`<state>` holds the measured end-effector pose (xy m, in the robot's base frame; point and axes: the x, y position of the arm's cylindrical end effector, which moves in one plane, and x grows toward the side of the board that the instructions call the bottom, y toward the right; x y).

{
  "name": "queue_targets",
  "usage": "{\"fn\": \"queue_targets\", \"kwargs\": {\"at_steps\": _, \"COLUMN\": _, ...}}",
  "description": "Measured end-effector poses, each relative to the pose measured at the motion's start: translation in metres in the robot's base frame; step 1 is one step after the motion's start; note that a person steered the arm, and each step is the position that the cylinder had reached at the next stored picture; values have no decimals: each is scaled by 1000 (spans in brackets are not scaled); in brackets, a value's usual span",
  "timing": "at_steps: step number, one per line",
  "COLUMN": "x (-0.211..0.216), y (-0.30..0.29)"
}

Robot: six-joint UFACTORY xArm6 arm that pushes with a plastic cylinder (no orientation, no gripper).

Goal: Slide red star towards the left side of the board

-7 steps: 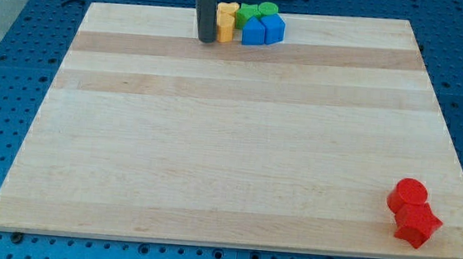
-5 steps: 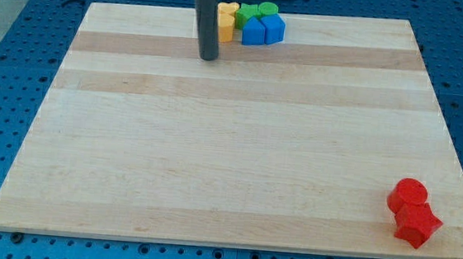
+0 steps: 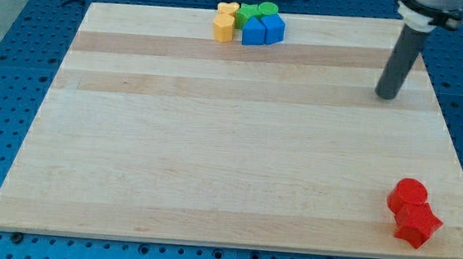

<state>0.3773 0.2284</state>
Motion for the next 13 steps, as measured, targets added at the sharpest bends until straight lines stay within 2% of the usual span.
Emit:
{"fn": "queue_targets", "kwargs": {"at_steps": 2, "x": 5, "y": 89}}
{"fn": "queue_targets", "kwargs": {"at_steps": 4, "x": 20, "y": 99}}
{"fn": "queue_targets", "kwargs": {"at_steps": 5, "x": 54, "y": 117}}
{"fn": "queue_targets", "kwargs": {"at_steps": 7, "x": 90, "y": 117}}
{"fn": "queue_targets", "kwargs": {"at_steps": 8, "x": 131, "y": 116}}
{"fn": "queue_targets", "kwargs": {"at_steps": 9, "x": 199, "y": 116}}
{"fn": "queue_targets", "kwargs": {"at_steps": 10, "x": 237, "y": 103}}
{"fn": "queue_targets", "kwargs": {"at_steps": 13, "x": 229, "y": -1}}
